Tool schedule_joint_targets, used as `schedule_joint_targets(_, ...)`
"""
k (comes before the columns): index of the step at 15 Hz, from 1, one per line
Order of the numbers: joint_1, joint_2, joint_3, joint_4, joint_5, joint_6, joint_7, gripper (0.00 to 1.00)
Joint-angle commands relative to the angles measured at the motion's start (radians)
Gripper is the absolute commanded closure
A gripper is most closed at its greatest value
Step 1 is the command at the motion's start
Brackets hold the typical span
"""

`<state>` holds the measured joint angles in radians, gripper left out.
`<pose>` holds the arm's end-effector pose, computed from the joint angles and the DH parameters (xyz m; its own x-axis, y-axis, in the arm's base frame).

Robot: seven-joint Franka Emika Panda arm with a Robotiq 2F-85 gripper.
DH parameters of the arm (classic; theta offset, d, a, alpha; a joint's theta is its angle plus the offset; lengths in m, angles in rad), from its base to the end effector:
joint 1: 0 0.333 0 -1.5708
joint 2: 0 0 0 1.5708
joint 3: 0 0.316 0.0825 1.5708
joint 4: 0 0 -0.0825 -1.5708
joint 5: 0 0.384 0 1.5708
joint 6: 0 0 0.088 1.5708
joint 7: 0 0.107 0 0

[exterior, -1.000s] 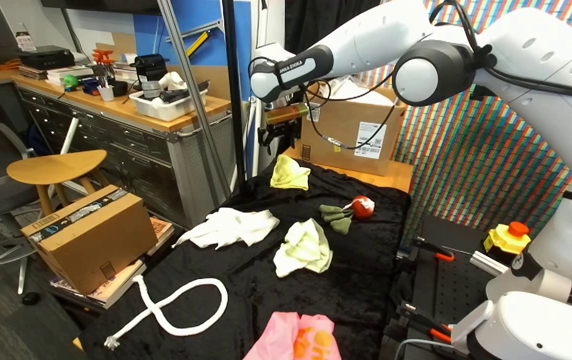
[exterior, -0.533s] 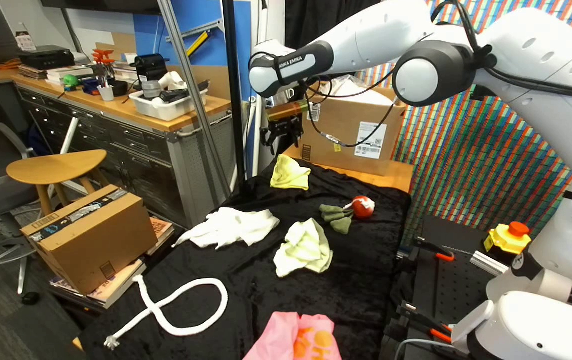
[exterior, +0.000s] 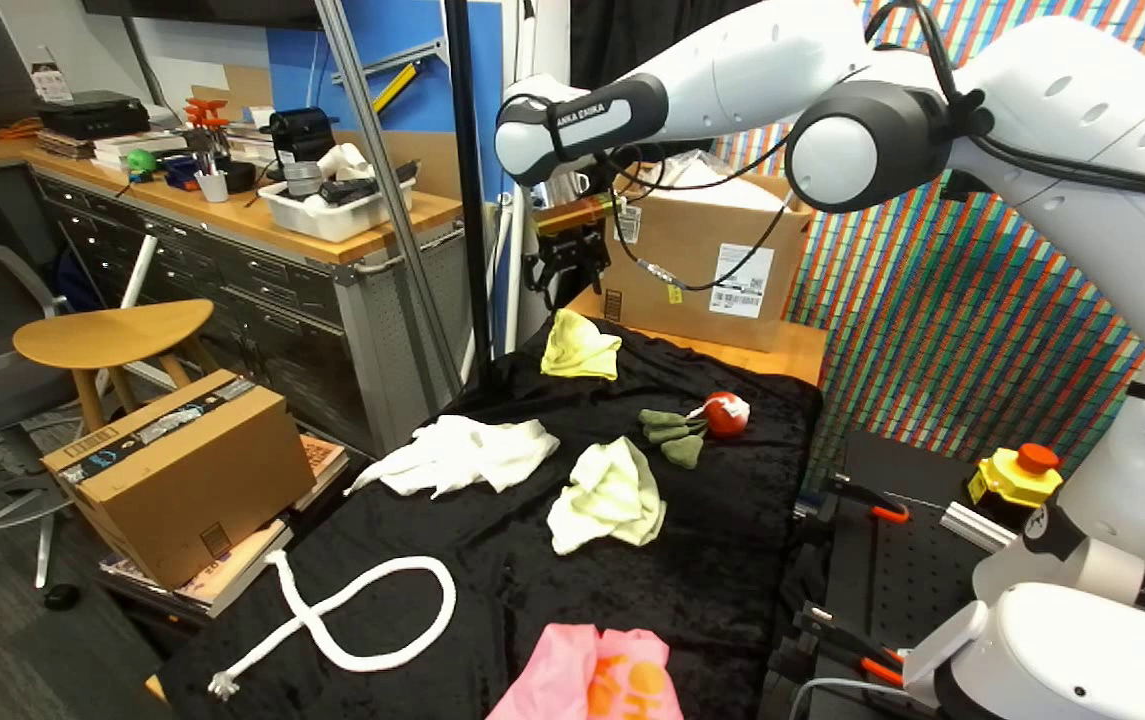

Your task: Pile all the objects on the table

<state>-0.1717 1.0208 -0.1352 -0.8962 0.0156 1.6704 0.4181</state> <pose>0.7371 -0.1904 0.2534 0.7556 -0.6307 -0.1771 -0.6029 -0.7752 0.1884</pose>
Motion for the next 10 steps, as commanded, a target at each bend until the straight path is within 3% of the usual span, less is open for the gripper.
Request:
schedule_joint_targets(1,-0.018,0.035,0.019,0.077,0.024,-0.027,-0.008,0.0)
schedule_joint_targets(6,-0.023,0.036,0.028,0.078,0.023,-0.017,0.001,0.0)
schedule_joint_targets(7,-0.013,-0.085,0.026,-0.19,0.022,0.107,0.005,0.0)
schedule_joint_targets(10,-0.021,-0.124,0.021,-0.31,0.029,0.172,0.025,0.0)
